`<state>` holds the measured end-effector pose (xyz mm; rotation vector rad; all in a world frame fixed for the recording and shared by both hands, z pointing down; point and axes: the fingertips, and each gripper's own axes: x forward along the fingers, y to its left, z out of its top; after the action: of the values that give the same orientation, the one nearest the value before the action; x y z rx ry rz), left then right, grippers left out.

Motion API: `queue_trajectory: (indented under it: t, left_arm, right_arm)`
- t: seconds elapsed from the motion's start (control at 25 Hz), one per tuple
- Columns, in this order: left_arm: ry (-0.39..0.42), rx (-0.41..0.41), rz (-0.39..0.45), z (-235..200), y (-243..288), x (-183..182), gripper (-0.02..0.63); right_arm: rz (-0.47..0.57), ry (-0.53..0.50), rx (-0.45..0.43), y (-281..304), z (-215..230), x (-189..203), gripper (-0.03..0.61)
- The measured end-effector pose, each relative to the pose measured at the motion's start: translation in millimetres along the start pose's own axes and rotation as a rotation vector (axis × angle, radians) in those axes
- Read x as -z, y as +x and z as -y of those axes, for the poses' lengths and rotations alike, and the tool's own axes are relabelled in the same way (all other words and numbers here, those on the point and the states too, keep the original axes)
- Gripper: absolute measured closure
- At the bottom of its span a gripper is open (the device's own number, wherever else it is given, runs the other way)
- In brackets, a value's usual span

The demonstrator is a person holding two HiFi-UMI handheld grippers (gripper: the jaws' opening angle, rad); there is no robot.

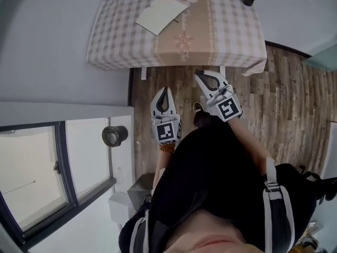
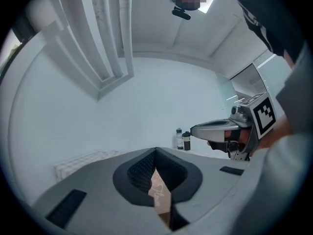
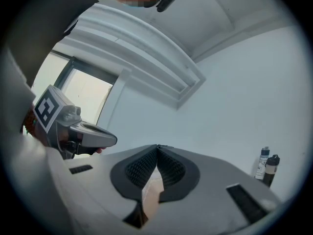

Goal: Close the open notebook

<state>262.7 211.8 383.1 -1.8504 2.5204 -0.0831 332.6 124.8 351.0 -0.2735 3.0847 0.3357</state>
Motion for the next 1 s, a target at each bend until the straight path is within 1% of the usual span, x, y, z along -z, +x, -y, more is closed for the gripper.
queue_trajectory:
  t: [0.08,0.2,0.32,0.4,0.56,0.64,0.68,0.8,0.92,1.0]
  left_arm:
    - [0.012,0.013,0.002,-13,40,-6,0.609]
    - [0.037,0.030,-0.007,-33,90,-9,0.609]
    - [0.025,0.051,0.010,-54,135,-10,0.609]
    - [0.019,0.070,0.003,-67,160,-5,0.609]
    - [0.002,0.129,0.015,-98,216,2,0.609]
    - [0.004,0.182,0.007,-109,241,12,0.609]
    - [0.010,0.220,-0.003,-111,253,18,0.609]
    - [0.032,0.363,-0.004,-121,288,30,0.609]
    - [0.037,0.480,-0.001,-145,325,31,0.609]
    - [0.045,0.537,-0.008,-164,353,27,0.609]
  right_arm:
    - [-0.014,0.014,0.017,30,27,10,0.572]
    - [-0.019,0.008,0.032,69,59,21,0.572]
    - [-0.052,-0.005,0.037,104,80,38,0.572]
    - [-0.070,-0.016,0.040,123,89,46,0.572]
    - [-0.130,0.014,0.086,164,109,72,0.572]
    - [-0.138,0.031,0.139,183,119,85,0.572]
    - [-0.136,0.037,0.179,190,125,90,0.572]
    - [-0.124,0.017,0.315,207,144,96,0.573]
    - [-0.142,0.042,0.430,231,161,97,0.572]
    - [-0.170,0.067,0.488,249,174,99,0.572]
